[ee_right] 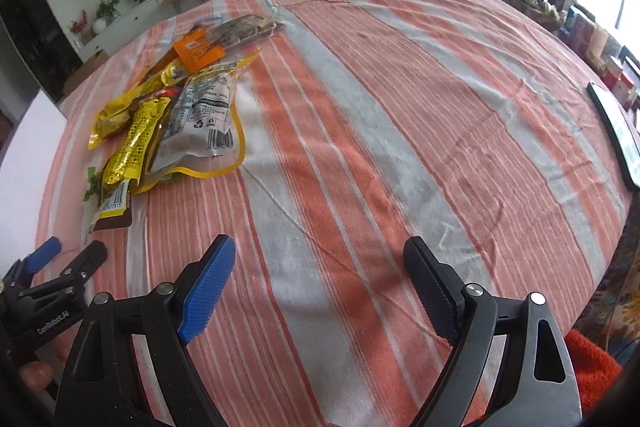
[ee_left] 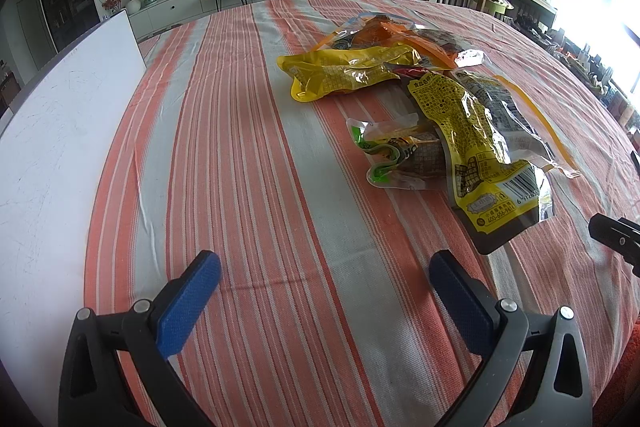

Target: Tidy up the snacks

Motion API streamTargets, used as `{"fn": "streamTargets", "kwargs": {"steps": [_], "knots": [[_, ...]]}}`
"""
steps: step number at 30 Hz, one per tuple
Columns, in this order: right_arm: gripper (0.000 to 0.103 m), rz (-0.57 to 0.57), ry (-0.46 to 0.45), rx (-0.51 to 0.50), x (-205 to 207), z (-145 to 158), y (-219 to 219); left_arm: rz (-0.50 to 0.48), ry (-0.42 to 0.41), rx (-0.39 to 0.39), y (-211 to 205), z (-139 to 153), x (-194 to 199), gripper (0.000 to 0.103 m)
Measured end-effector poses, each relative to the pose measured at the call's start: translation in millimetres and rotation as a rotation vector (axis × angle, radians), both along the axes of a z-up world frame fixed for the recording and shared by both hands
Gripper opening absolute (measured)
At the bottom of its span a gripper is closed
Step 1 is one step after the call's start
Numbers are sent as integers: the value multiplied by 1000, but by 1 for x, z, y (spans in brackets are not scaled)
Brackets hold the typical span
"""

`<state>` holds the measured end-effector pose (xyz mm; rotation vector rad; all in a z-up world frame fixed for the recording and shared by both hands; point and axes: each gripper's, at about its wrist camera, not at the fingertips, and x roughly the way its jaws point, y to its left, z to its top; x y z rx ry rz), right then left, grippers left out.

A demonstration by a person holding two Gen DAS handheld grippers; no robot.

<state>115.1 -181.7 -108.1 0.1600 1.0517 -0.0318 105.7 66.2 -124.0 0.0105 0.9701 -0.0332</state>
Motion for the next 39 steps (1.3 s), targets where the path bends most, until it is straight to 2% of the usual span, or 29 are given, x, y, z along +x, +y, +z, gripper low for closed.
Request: {"fn": "streamTargets", "kwargs": {"steps": [2,4,5,7,11,13,15,17,23,30,39], "knots": [[88,20,-14,-35,2,0,-7,0,0,0,0,0,0,103],[89,-15,1,-8,4,-6,-18,0,0,0,0,0,0,103],[88,-40,-19,4,4,-4,-22,0,0,0,0,0,0,103],[88,-73,-19,-17,11,-4,-25,1,0,1,0,0,0,103],[88,-86,-23,-159,50,-12,-31,0,0,0,0,0,0,103],[88,-102,-38,-125,68,-11,-45,0,0,0,0,-1,0,103],[94,-157,-33,-147,86,-13,-57,0,1,-1,0,-1,1,103],[98,-182,-70,-153,97,-16,-65,-4,5,-3,0,3,1,103],[98,-182,-77,-152,101,-20,-63,-46,5,-2,7,7,20,103],[98,-182,-76,-152,101,-20,-63,31,2,-1,26,8,51,103],[98,-183,-75,-152,102,-20,-63,17,-2,1,30,6,64,103]]}}
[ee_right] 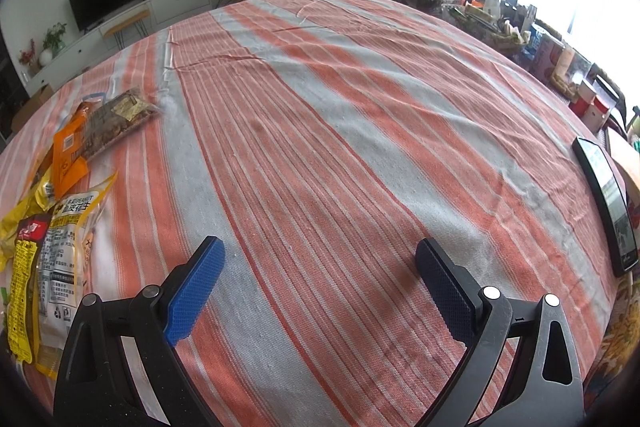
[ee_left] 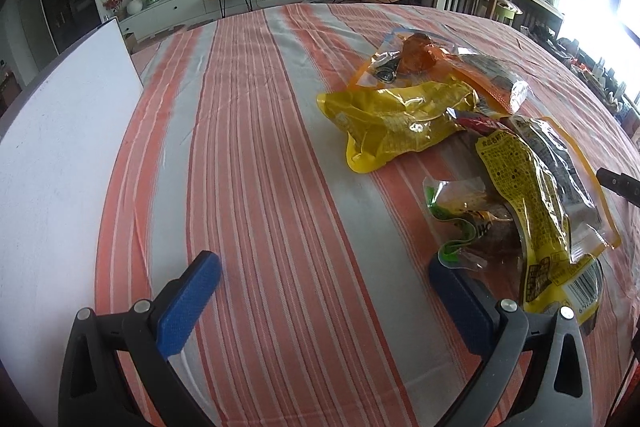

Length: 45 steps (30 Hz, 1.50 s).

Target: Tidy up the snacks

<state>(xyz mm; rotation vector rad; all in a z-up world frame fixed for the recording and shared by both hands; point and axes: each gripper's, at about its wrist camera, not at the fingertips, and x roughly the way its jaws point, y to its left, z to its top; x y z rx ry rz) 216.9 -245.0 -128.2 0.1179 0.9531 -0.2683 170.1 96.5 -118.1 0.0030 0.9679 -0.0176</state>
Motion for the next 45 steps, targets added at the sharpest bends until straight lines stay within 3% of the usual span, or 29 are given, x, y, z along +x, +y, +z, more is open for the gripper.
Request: {"fn": "streamTargets", "kwargs": {"steps": [5,45], "knots": [[98,-1,0,0,0,0,0,49,0,2,6,-1,10,103],[98,-2,1,0,0,-1,0,48,1,0,6,-1,11,103]]}}
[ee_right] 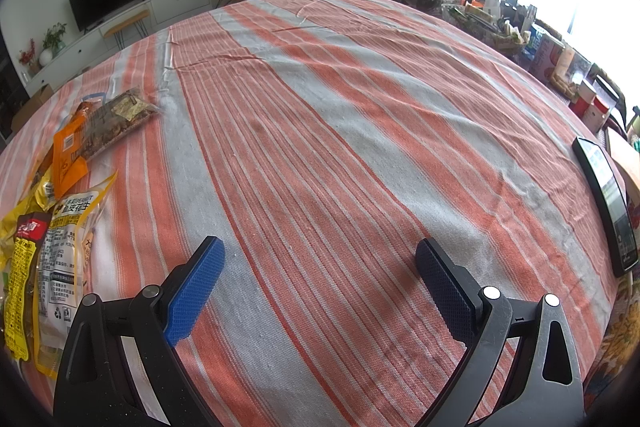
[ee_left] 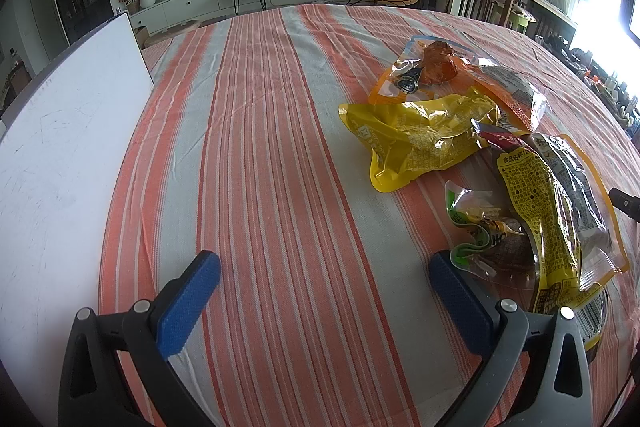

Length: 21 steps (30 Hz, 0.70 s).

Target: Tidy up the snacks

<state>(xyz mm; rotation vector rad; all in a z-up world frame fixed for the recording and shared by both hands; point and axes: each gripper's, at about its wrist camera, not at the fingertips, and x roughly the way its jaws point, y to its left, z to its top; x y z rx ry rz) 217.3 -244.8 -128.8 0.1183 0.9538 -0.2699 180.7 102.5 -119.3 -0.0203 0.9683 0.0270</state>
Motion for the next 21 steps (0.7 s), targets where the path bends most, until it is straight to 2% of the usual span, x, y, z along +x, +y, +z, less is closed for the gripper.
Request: {"fn": "streamTargets", "kwargs": {"steps": [21], "knots": [[98,-1,0,0,0,0,0,19,7,-2,0,0,-1,103]]}}
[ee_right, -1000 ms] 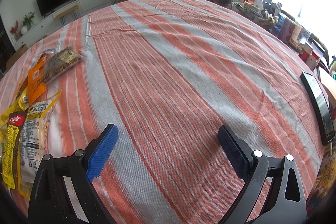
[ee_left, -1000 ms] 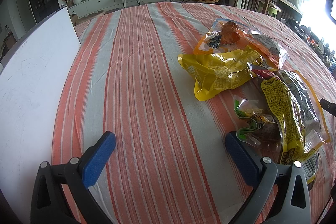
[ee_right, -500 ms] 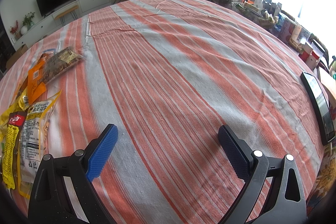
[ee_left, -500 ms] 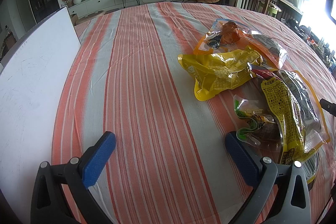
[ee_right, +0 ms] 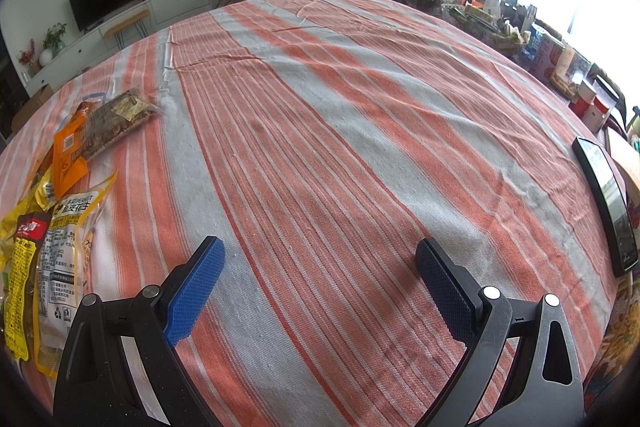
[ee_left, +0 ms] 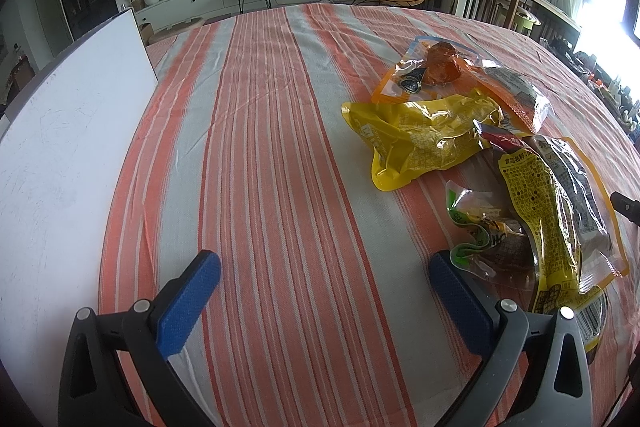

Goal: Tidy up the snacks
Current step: 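Grasp the yellow bag with red top with the left tool and lift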

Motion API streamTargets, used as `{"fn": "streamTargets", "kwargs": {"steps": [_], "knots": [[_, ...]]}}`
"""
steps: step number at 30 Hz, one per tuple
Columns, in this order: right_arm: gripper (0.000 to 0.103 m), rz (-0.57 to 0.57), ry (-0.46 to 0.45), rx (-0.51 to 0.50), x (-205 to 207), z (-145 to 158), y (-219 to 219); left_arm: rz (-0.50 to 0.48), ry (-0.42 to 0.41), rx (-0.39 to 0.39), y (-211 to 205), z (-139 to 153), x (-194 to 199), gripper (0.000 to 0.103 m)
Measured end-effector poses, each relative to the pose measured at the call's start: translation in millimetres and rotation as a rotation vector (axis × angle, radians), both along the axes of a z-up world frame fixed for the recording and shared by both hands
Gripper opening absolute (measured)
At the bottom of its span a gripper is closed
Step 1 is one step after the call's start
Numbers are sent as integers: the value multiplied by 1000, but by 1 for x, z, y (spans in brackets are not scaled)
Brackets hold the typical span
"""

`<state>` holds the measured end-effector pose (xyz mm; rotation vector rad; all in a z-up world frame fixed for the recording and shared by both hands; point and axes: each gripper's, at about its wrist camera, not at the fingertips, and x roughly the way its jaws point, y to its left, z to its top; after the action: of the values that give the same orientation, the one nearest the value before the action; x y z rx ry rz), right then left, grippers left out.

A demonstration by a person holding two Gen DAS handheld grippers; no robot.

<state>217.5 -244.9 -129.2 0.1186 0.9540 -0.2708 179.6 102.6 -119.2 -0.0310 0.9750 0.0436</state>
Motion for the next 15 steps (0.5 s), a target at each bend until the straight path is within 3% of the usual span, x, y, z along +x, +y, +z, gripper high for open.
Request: {"fn": "streamTargets", "kwargs": {"steps": [3,5,7,9,11,15], "knots": [[98,0,0,0,0,0,0,-37,53,-5,1,1,-11,103],[98,0,0,0,0,0,0,-9,100,-21,6,4,-22,103],[98,0,0,0,0,0,0,41,116,-87,13,9,-34,103],[98,0,0,0,0,0,0,50,82,-180,15,22,-46,101],[98,0,0,0,0,0,0,-5,36,-225,5,41,-49,102],[98,0,0,0,0,0,0,-195,1,-191,-48,76,-29,102]]}}
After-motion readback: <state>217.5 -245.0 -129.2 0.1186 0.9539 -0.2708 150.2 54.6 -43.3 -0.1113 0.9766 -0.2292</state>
